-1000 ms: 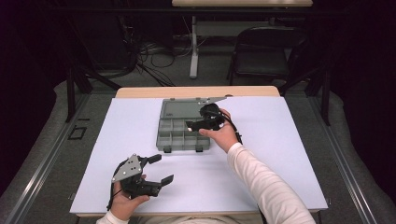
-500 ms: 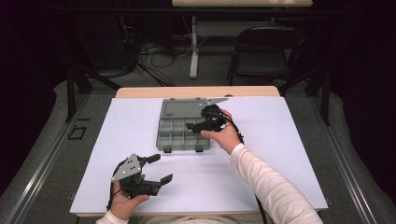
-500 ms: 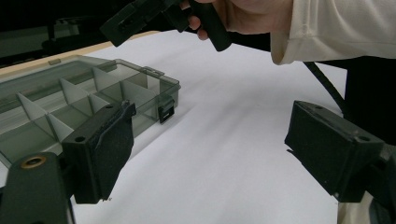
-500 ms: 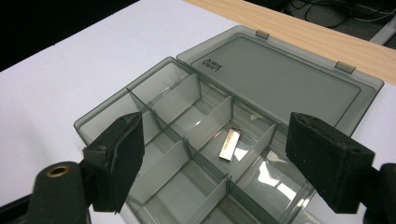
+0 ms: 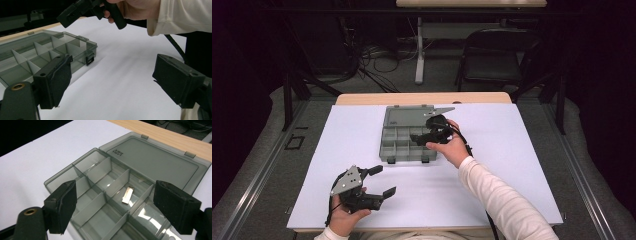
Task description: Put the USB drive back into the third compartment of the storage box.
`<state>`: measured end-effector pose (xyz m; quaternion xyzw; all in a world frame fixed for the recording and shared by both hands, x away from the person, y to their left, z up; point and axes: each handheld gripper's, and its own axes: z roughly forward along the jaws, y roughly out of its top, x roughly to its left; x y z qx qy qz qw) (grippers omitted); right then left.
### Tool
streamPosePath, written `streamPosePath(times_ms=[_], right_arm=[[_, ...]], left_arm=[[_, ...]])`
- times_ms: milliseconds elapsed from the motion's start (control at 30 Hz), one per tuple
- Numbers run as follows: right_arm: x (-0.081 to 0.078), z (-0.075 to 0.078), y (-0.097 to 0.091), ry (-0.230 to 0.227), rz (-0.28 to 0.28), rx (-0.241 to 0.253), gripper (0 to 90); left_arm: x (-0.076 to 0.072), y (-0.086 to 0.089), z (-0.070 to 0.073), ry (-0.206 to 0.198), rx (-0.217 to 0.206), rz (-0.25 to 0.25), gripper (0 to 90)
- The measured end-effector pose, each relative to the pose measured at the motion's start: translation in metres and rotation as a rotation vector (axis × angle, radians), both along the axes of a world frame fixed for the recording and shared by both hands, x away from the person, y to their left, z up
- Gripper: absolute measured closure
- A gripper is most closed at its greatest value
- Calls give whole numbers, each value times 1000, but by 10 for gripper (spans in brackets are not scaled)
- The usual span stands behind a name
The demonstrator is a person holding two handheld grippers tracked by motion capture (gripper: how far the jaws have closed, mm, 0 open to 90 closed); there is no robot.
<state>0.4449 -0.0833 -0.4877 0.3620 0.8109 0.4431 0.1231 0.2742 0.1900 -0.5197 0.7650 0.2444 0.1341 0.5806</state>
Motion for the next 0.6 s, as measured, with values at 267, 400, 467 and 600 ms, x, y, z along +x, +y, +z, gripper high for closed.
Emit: streamPosePath(times_ms=[267,400,467,600], right_arm=[[-17,-5,-2,7,22,-14,173],[-26,-5,-7,4,29,-3,174],[-30,-5,-10,10,31,-5,174],[-41,-6,-18,7,21,15,174]], left_arm=[[1,-1,0,-2,1,-10,148],[1,-2,0,-2,1,-9,148],[1,-1,0,-2,3,-13,148],[1,-2,0,-3,9,-12,147]])
